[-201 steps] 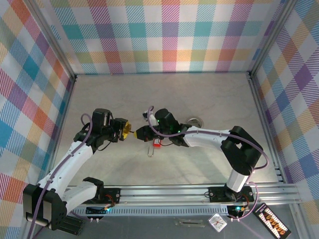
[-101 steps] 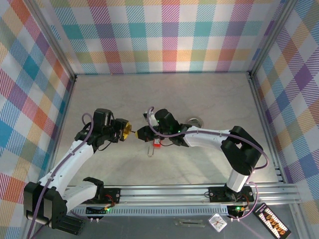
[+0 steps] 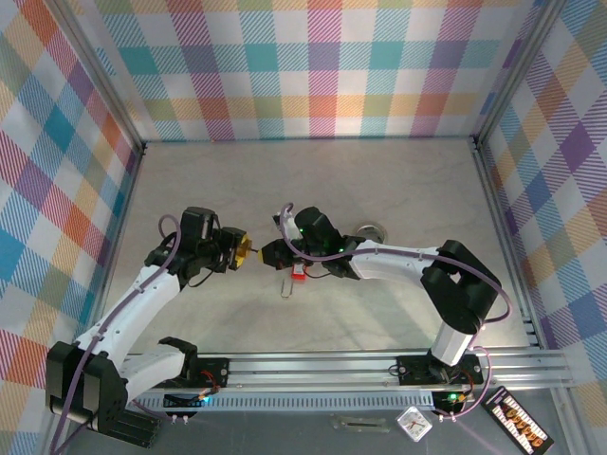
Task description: Unlock with the key
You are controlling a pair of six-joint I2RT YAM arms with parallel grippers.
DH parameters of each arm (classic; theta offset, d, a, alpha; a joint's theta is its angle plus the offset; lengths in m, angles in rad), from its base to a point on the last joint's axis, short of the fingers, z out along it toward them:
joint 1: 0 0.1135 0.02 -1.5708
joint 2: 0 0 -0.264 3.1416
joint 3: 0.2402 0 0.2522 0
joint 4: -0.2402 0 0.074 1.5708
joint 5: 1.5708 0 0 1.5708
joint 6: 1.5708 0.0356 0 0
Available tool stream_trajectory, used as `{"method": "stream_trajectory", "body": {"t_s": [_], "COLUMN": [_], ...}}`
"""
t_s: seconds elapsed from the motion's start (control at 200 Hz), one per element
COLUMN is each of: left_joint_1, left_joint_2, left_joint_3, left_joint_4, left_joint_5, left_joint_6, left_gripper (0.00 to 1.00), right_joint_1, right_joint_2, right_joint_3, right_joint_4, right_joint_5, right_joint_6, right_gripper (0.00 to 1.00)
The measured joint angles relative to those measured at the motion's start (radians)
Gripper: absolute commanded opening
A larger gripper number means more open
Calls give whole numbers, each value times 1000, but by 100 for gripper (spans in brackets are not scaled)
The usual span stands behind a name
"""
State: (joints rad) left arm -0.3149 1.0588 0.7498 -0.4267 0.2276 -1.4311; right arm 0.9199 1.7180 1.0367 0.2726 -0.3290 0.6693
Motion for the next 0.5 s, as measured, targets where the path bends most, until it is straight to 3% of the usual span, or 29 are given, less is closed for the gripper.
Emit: {"method": "stream_trajectory", "body": {"t_s": [0.5], "left_joint_1": [-15], "left_joint_2": [11], "left_joint_3": [1], "left_joint_4": [16], "left_joint_5": [-21], "left_joint_6": [-16], "left_gripper": [38], "right_joint_1": [0], "right_joint_2": [6], "right_joint_3": [15], "right_joint_4": [-4], "right_joint_5": [-7], "right_joint_6": [3], "right_gripper": [0]}}
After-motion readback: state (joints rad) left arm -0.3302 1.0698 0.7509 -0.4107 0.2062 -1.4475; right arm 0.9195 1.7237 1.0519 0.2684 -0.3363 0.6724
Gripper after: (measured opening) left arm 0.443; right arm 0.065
